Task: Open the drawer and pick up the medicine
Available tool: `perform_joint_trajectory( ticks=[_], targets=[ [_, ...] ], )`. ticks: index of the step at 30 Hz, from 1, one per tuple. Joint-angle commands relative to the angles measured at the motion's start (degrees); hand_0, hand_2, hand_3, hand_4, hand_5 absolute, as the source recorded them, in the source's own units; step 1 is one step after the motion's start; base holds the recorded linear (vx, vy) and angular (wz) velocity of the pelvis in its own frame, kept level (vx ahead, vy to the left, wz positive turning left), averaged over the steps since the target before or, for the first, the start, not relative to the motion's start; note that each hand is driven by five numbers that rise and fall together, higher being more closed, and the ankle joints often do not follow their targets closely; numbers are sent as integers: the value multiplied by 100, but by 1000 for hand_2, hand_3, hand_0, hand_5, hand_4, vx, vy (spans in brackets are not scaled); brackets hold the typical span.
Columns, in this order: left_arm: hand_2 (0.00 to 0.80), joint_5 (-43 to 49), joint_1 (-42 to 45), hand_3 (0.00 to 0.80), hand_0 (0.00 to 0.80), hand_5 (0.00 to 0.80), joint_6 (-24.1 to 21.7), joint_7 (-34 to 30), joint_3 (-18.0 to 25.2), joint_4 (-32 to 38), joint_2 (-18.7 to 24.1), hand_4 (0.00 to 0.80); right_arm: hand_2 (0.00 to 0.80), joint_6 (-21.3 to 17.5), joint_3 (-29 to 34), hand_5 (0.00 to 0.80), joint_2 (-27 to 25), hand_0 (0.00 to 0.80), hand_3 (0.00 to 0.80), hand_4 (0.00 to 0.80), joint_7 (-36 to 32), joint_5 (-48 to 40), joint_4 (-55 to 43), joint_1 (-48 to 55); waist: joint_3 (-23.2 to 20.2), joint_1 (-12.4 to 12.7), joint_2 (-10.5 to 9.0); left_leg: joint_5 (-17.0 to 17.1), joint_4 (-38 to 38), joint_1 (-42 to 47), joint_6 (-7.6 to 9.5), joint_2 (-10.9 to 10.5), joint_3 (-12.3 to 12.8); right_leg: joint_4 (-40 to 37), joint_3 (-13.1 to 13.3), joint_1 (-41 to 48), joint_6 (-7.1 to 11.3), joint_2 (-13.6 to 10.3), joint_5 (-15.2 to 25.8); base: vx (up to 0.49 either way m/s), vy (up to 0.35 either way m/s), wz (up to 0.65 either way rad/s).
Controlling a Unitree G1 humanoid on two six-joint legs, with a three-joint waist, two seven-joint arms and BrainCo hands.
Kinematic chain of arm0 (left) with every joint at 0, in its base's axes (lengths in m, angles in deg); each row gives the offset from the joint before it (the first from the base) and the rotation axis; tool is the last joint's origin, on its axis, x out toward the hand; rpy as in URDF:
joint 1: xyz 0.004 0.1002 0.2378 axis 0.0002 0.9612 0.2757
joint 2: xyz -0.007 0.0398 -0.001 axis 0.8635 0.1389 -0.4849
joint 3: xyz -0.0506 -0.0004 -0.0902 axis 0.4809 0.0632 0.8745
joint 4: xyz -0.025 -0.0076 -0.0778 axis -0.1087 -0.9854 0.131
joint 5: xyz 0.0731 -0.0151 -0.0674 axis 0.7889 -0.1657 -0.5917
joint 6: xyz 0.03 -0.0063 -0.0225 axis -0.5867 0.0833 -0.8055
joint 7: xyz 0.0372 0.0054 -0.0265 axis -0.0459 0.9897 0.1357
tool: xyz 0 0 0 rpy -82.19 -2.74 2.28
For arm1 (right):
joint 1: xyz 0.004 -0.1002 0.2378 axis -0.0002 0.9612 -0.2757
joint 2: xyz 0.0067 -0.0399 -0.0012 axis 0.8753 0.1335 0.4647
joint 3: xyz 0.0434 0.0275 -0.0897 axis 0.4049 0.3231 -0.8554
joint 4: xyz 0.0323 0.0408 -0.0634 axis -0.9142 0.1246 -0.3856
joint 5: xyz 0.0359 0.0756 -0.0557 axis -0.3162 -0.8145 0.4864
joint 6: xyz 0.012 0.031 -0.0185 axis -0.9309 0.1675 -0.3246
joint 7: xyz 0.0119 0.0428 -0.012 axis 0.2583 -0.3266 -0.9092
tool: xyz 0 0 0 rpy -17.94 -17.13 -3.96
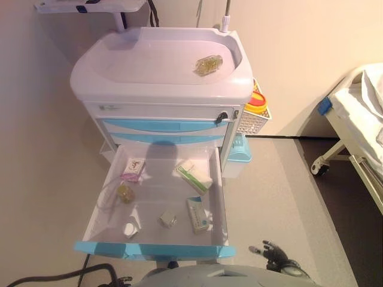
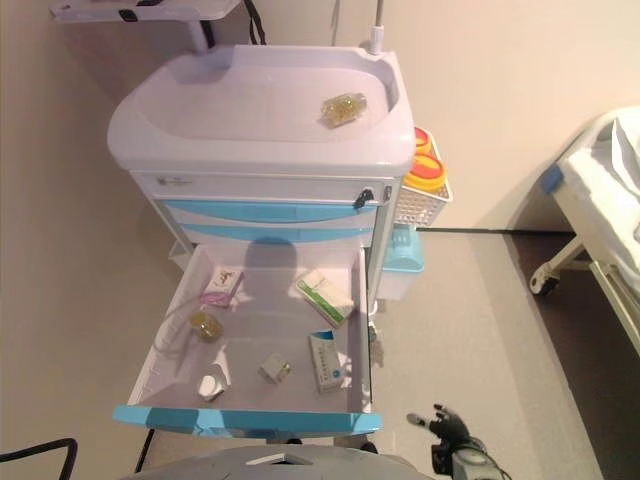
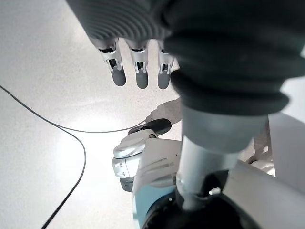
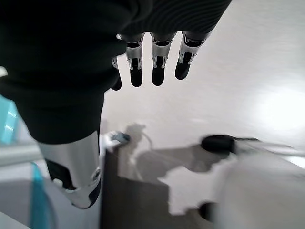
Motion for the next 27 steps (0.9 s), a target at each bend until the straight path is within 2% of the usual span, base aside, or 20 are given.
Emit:
perform_joint_trajectory(
  ticks=[1,9,15,18,20,22,27],
  targets=[
    [0,377,-484,0,0,0,-237,53,87,-293,-534,0,0,35,-215,0,-54,0,0,0,93,449,241,-280,40,-53,-18,-562,79,46,120,-328,-15,183,-391,-227,240,-18,157,33,10,0],
    [0,393,-589,0,0,0,-337,92,-137,-70,-440,0,0,-194,-714,0,-79,0,0,0,64,975,-98,-208,256,-138,70,-610,400,-188,178,-336,-132,714,-411,-511,189,-59,-78,28,-7,-3],
    [0,-133,-1038,0,0,0,-532,176,-506,290,-364,0,0,-282,-986,0,-387,0,0,0,136,943,-335,-609,776,-188,211,-537,625,-733,206,-325,-244,1148,-474,-1170,106,-88,-185,-116,38,-17],
    [0,229,-1272,0,0,0,-822,421,-828,513,-345,0,0,-389,-1151,0,-540,0,0,0,174,948,-403,-924,1154,-182,233,-507,887,-1145,213,-343,-293,1352,-477,-1560,61,-94,-185,-184,53,-4],
    [0,578,-1401,0,0,0,-999,652,-1082,733,-252,0,0,-398,-1293,0,-646,0,0,0,180,922,-524,-1106,1395,-188,235,-489,1149,-1474,225,-343,-286,1570,-479,-1876,29,-91,-185,-156,48,-3],
    [0,693,-1528,0,0,0,-987,836,-1256,1101,-94,0,0,-375,-1399,0,-760,0,0,0,191,912,-638,-1231,1584,-189,240,-458,1364,-1763,234,-337,-282,1783,-469,-2157,11,-76,-189,-94,51,-10],
    [0,788,-1842,0,0,0,-898,1172,-1325,2029,292,0,0,-247,-1364,0,-1004,0,0,0,247,857,-800,-1395,1896,-189,324,-444,1697,-2221,270,-425,-242,2077,-413,-2591,-4,-87,-192,-47,82,-16]
  ],
)
